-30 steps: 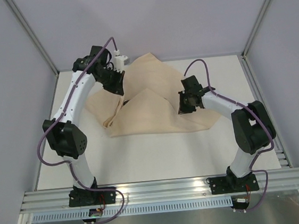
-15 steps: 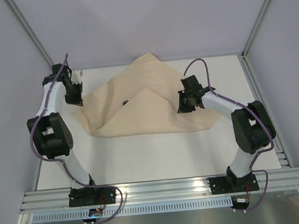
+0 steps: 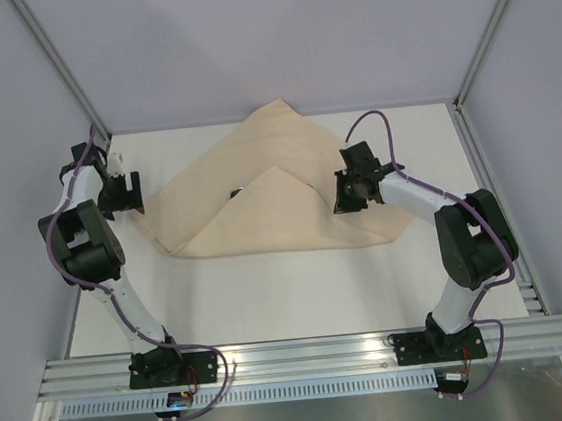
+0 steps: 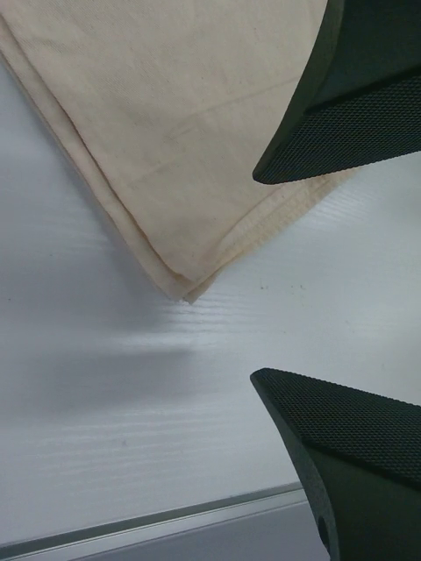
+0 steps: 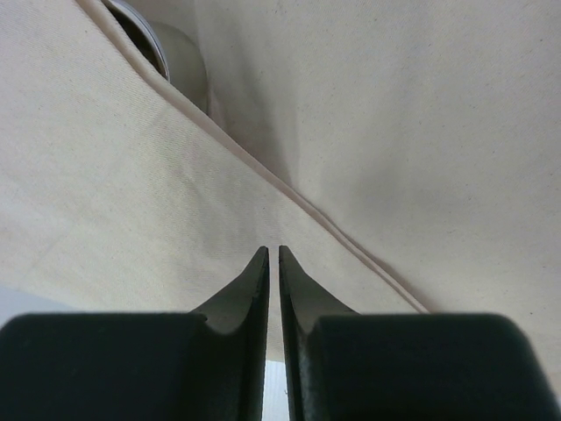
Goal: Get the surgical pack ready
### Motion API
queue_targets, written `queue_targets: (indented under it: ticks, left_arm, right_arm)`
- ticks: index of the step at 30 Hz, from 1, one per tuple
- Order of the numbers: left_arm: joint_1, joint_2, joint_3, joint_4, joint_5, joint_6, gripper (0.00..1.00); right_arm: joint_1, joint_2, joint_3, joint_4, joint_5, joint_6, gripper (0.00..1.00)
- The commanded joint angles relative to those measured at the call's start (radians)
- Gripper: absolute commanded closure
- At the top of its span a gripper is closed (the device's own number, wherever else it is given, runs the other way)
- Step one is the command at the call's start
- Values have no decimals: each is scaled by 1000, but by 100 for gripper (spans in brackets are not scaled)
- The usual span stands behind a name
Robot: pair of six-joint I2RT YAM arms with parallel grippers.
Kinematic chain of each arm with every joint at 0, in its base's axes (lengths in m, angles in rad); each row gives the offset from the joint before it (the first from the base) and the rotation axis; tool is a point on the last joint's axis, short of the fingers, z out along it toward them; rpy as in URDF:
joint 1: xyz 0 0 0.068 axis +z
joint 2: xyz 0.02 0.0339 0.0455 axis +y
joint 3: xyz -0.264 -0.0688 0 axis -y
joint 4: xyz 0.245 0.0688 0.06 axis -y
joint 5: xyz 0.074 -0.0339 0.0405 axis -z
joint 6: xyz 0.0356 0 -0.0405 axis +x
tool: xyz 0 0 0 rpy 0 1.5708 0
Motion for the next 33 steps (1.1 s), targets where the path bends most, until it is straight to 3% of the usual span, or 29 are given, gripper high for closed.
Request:
queue_targets:
  ticks: [1,11,15,24,26,30,33]
  left_arm:
    - [15,30,67,-15,20,0,5]
    - [15,221,196,-130,57,20,12]
    - [5,254,211,-165,147,46,19]
    - [-26,253,188,-190,221,94,52]
    - [-29,273,208,-201,229,100,55]
    - [-32,294,266,-199,224,104,100]
    - [-34,245,236,-156,218,101,100]
  right_arm:
    - [3,-2,12,-5,0,-15,89]
    - [3,7,9,-29,18,-18,89]
    - [3,14,31,-72,39,-21,90]
    - [3,-10,55,-108,93,-9,90]
    - [3,-5,64,-115,99,-12,90]
    - [3,0,72,-120,102,-15,90]
    - [3,-3,68,-122,105,-18,90]
